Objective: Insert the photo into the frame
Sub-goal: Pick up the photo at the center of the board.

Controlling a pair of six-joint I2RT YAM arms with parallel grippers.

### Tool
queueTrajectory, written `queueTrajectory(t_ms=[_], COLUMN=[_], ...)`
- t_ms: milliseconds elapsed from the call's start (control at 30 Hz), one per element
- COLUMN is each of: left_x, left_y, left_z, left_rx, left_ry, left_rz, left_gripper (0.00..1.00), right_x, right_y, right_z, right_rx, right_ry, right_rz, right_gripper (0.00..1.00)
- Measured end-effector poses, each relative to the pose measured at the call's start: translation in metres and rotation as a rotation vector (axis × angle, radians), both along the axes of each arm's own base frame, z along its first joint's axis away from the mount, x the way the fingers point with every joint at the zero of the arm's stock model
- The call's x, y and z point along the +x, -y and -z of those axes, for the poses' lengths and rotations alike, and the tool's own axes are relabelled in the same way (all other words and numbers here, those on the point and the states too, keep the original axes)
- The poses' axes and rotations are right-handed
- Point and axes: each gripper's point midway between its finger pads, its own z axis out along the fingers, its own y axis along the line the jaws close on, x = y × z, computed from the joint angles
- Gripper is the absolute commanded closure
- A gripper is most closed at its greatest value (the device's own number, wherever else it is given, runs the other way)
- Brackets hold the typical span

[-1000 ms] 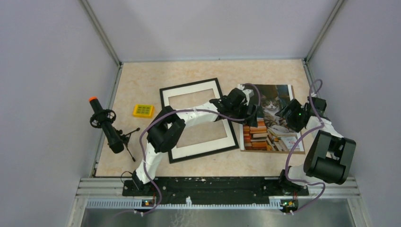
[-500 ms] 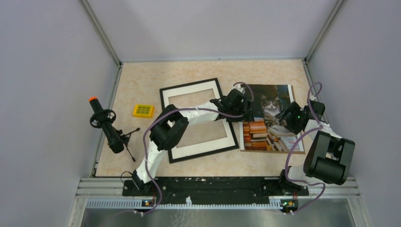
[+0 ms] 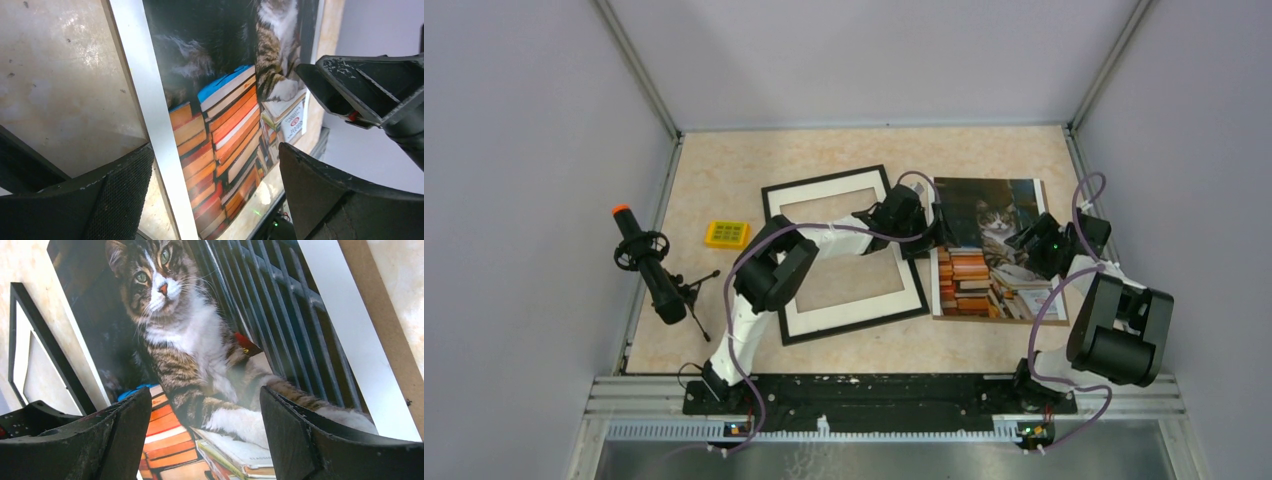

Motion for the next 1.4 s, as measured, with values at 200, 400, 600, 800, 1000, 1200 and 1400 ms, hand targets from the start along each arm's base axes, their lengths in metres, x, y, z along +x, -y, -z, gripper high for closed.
queueTrajectory(t_ms=[200, 400, 600, 800, 1000, 1200, 1400], left_x=[-0.001, -0.004, -0.006, -0.009, -0.016, -0.02, -0.018], left_y=[-0.003, -0.002, -0.002, -0.002, 0.007, 0.016, 0.017], left_z=[-0.005, -0.008, -0.007, -0.011, -0.031, -0.044, -0.044], left_rx=[-0.101, -0.138, -0.148, -0.168, -0.192, -0.231, -0.228], left_ry=[-0.006, -0.031, -0.024, 0.003, 0.066, 0.069, 0.039], left_rz=[0.008, 0.021, 0.03, 0.044, 0.089, 0.116, 0.099], left_gripper=[0.02, 0.02, 0.06, 0.09, 0.11, 0.25, 0.5], right_x=[0.006, 0.008, 0.009, 0.012, 0.012, 0.012, 0.012], right_y=[-0.002, -0.001, -0.001, -0.003, -0.003, -0.003, -0.003], right_z=[-0.001, -0.001, -0.001, -0.001, -0.001, -0.001, -0.002], right_rx=[0.014, 0.009, 0.008, 0.01, 0.009, 0.009, 0.008], right_ry=[0.027, 0.035, 0.045, 0.055, 0.057, 0.057, 0.059], right_rz=[-0.01, -0.009, -0.011, -0.021, -0.023, -0.023, -0.023], right_gripper=[0.21, 0.21, 0.21, 0.21, 0.22, 0.22, 0.22])
